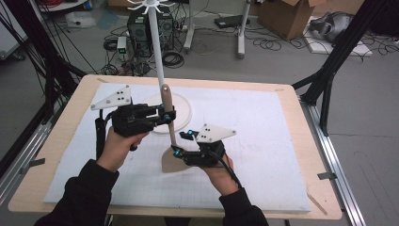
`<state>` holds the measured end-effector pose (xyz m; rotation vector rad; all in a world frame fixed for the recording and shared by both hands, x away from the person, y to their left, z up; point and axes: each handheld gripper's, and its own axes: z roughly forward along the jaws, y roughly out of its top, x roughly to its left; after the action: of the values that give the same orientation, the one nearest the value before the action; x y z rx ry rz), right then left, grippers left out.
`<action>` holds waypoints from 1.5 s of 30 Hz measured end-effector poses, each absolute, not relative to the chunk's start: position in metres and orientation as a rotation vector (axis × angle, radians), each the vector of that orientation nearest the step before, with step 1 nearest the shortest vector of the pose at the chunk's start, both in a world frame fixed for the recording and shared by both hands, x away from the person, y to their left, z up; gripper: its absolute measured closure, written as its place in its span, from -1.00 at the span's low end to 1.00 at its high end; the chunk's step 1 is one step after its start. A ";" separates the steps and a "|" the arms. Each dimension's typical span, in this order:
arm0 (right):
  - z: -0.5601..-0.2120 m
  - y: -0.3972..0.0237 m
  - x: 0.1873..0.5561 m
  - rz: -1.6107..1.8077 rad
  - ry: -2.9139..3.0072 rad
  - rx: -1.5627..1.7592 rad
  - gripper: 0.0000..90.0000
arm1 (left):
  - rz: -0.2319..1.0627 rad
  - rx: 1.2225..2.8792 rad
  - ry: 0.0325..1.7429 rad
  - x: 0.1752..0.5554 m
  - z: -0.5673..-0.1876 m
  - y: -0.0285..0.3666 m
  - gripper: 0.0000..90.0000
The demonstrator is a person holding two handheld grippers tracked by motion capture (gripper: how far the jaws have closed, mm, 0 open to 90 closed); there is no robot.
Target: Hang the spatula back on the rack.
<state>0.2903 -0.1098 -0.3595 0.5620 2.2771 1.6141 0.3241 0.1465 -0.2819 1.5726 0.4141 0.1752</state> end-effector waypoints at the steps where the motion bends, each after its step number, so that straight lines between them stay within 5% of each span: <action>1: -0.359 -0.110 0.290 1.614 2.277 0.562 -0.12 | 0.175 1.573 0.414 0.324 -0.282 0.147 0.67; 2: -0.359 -0.122 0.291 1.559 2.245 0.605 -0.33 | 0.184 1.574 0.419 0.327 -0.279 0.148 0.67; 6: -0.358 -0.147 0.293 1.480 2.196 0.694 -0.45 | 0.210 1.583 0.455 0.338 -0.270 0.153 0.67; 23: -0.361 -0.219 0.295 1.375 2.110 0.847 -0.52 | 0.312 1.584 0.504 0.379 -0.219 0.163 0.67; 45: -0.364 -0.227 0.296 1.384 2.122 0.859 -0.51 | 0.387 1.607 0.607 0.427 -0.178 0.145 0.67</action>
<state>0.2961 -0.2267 -0.3642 0.8585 2.1224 1.3839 0.4271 0.1454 -0.1778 1.6066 0.6069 0.3867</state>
